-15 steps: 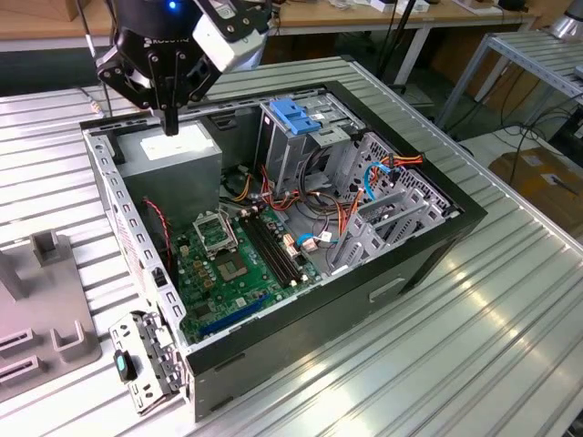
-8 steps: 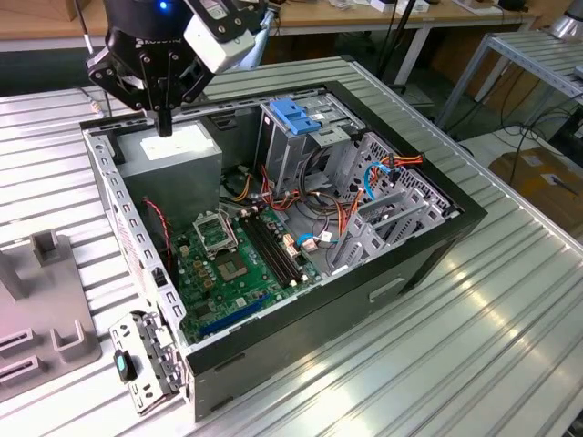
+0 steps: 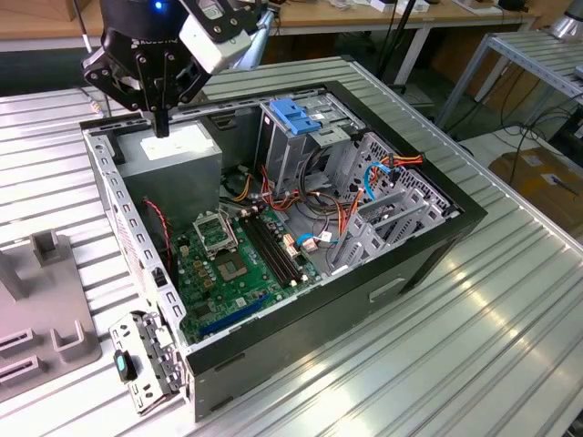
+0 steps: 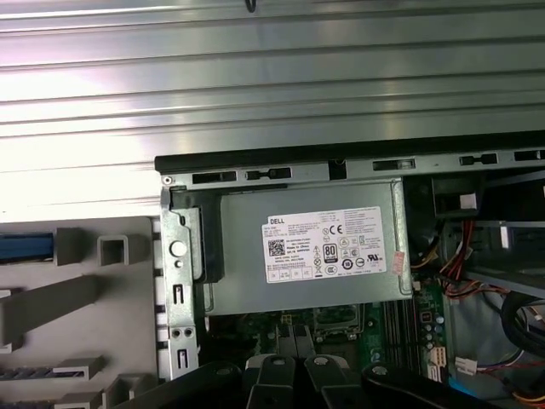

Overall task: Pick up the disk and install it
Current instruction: 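Reach for the disk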

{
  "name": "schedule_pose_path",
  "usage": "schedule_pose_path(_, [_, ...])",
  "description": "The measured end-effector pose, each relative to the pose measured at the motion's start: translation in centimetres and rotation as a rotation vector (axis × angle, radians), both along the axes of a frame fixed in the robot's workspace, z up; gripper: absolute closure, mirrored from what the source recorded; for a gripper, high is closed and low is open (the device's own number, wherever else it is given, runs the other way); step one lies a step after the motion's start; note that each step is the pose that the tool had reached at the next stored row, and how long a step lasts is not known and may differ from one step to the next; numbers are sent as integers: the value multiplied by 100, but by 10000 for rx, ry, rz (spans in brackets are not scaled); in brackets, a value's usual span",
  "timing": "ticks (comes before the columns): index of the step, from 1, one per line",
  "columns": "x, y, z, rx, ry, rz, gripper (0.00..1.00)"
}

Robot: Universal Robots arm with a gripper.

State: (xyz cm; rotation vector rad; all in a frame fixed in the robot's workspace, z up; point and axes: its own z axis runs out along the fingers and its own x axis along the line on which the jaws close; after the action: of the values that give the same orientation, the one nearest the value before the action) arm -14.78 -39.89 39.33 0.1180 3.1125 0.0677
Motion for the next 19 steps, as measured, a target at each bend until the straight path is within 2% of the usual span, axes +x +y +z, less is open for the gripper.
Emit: schedule_pose_path(19, [-53,0,0,-1,-1,1,89])
